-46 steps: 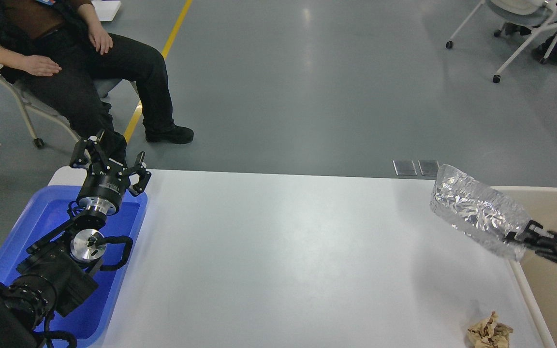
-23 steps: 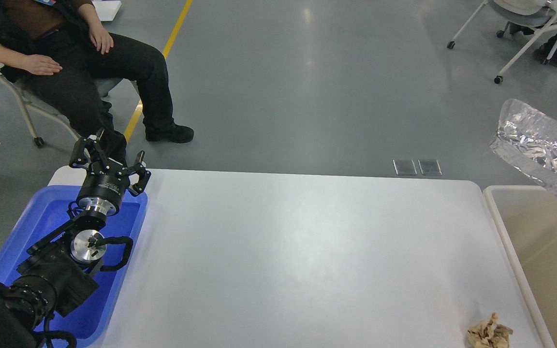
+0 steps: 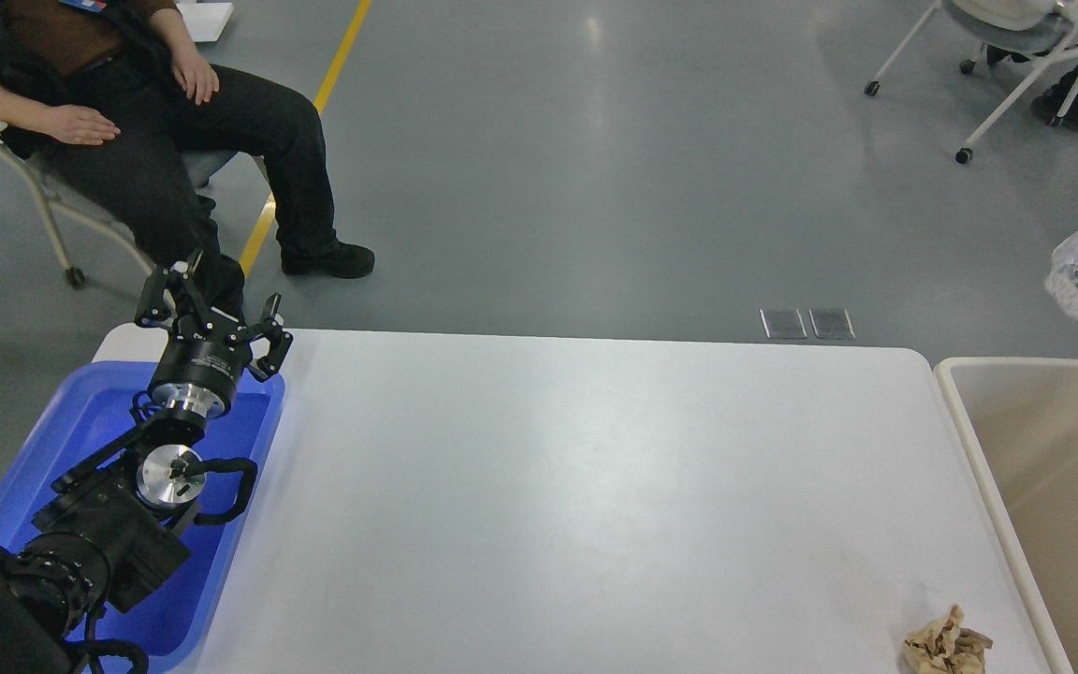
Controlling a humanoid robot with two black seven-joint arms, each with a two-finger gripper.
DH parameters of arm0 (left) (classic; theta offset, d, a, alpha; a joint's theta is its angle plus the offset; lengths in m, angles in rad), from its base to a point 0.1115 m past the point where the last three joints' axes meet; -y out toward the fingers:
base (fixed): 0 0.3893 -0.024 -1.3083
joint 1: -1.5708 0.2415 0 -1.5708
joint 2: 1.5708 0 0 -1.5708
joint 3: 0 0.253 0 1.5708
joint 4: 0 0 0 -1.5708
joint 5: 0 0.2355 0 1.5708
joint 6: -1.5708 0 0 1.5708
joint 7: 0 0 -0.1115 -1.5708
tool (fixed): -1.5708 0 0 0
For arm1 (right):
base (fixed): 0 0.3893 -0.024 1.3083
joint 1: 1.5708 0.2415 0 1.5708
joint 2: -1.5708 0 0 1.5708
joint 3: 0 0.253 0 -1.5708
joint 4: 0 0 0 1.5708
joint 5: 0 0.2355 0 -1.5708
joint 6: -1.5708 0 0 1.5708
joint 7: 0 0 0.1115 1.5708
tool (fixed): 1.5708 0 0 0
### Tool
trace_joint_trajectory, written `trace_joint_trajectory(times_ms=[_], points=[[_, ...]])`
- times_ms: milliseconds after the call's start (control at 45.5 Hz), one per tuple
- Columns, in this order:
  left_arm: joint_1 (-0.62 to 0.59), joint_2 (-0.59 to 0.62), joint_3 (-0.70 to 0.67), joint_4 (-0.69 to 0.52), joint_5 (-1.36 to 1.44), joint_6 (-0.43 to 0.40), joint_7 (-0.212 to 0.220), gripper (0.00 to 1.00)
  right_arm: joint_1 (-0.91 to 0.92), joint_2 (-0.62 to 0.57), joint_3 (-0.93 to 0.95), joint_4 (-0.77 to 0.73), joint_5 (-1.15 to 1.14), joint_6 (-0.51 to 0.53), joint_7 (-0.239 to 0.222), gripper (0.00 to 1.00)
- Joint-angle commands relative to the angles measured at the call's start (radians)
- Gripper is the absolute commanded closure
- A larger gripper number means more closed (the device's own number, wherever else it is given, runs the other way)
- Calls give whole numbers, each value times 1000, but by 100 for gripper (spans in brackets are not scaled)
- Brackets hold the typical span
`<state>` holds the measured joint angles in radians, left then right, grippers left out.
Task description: Tidy desktop
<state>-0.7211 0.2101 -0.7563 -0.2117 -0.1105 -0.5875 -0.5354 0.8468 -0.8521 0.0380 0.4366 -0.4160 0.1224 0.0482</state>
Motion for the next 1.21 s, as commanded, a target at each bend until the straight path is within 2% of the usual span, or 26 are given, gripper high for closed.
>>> trace_joint_trajectory(times_ms=[0, 242, 857, 879, 901, 923, 1187], points=[[2, 0, 0, 0, 0, 0, 0, 0, -107, 191, 8, -239, 160, -155, -34, 100], [2, 0, 0, 0, 0, 0, 0, 0, -181, 291, 6, -288, 220, -202, -57, 100], [2, 0, 0, 0, 0, 0, 0, 0, -270, 295, 16, -288, 258, -190, -57, 100], [2, 0, 0, 0, 0, 1, 0, 0, -272, 295, 16, -288, 266, -190, -57, 80], [2, 0, 0, 0, 0, 1, 0, 0, -273, 294, 16, -288, 275, -188, -57, 38], [2, 0, 0, 0, 0, 1, 0, 0, -273, 294, 14, -288, 284, -188, -59, 0], [2, 0, 0, 0, 0, 1, 0, 0, -282, 291, 16, -289, 299, -187, -57, 0]])
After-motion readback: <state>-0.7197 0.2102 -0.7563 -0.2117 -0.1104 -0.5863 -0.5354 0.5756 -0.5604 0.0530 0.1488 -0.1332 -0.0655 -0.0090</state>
